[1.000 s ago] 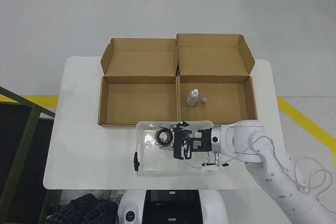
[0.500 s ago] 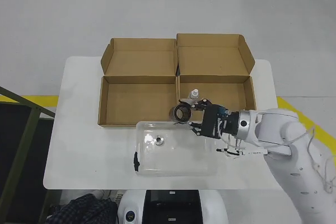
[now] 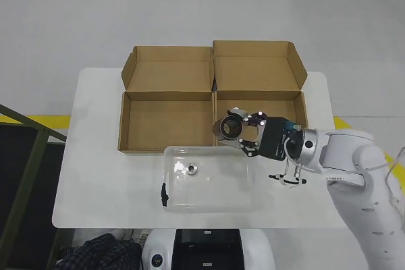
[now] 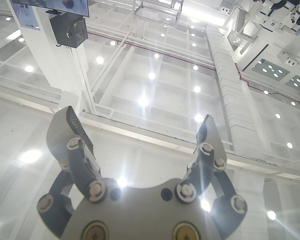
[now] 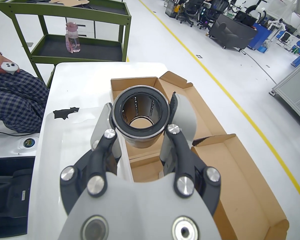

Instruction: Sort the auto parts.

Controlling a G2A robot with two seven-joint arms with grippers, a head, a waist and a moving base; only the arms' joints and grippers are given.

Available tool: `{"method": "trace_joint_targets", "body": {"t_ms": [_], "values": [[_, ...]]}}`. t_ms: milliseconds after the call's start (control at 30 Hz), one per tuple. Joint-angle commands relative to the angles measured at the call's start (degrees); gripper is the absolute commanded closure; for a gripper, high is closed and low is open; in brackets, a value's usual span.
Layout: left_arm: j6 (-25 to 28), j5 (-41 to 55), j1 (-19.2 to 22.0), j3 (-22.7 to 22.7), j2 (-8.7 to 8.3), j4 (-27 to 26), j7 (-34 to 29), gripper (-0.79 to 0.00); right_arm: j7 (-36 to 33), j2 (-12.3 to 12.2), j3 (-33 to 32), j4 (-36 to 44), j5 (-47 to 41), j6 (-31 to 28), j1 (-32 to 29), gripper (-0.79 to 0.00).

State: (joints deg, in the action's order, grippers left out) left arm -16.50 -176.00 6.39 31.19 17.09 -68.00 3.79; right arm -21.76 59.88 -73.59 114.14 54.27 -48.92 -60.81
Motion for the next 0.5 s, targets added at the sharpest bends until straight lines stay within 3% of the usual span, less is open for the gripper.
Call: {"method": "trace_joint_targets", "body": {"t_ms": [0, 267, 467], "values": [[0.00, 0.00, 0.00, 0.00, 0.00, 0.00, 0.00, -0.785, 0.23, -0.06, -0.23, -0.12, -0.17, 0.15, 0.06, 0.000], [0.00, 0.00, 0.00, 0.00, 0.00, 0.00, 0.00, -0.785, 0.87, -0.27, -0.51, -0.51, -0.58, 0.50, 0.23, 0.000], [0.00, 0.00, 0.00, 0.00, 0.00, 0.00, 0.00, -0.785, -0.40, -0.03, 2.76, -2.10, 0.07, 1.12, 1.49, 0.000]]}}
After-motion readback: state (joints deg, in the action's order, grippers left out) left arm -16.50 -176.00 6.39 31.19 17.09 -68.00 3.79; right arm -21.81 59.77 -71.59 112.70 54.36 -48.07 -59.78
